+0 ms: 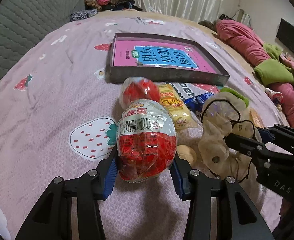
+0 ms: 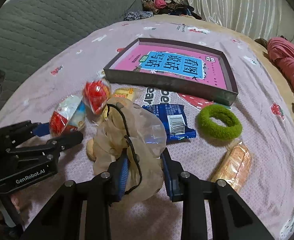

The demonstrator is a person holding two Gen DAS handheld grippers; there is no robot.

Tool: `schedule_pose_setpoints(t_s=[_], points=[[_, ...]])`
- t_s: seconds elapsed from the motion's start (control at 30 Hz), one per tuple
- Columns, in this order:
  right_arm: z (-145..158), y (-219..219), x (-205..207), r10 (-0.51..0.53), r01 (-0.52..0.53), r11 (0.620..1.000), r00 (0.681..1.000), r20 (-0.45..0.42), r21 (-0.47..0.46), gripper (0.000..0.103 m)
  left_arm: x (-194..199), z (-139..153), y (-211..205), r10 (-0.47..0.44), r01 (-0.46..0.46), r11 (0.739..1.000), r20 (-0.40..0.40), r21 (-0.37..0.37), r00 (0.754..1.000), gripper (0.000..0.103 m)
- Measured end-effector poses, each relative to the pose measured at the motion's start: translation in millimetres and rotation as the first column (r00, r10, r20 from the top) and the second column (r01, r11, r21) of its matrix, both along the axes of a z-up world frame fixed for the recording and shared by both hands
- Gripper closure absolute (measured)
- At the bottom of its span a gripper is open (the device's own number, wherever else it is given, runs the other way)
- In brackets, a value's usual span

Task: Organize objects
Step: 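Close the left tool on the red egg while the right tool grips the mesh bag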

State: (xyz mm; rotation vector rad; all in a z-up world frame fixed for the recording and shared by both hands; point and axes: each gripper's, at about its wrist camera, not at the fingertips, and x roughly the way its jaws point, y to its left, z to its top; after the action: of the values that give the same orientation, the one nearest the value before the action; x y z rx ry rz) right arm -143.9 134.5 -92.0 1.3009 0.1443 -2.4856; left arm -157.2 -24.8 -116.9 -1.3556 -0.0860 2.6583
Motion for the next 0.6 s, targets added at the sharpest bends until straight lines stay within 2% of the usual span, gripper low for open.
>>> schedule_pose_setpoints(t_s=[0.23, 0.6], points=[[12.9, 4.6, 7.2, -0.002, 0.001, 0.999, 1.0, -0.021, -0.034, 0.074, 10.6, 13.8, 0.9, 0.001, -0.001, 1.0, -0.031, 0.002, 1.0, 0.054], [57.2, 11.2, 17.6, -0.017, 0.011, 0.998, 0.995, -0.103, -0.059, 0.075, 16.4, 51.5, 2.6, -0.01, 0.01, 1.0, -0.098, -0.001, 0.995, 0.054]])
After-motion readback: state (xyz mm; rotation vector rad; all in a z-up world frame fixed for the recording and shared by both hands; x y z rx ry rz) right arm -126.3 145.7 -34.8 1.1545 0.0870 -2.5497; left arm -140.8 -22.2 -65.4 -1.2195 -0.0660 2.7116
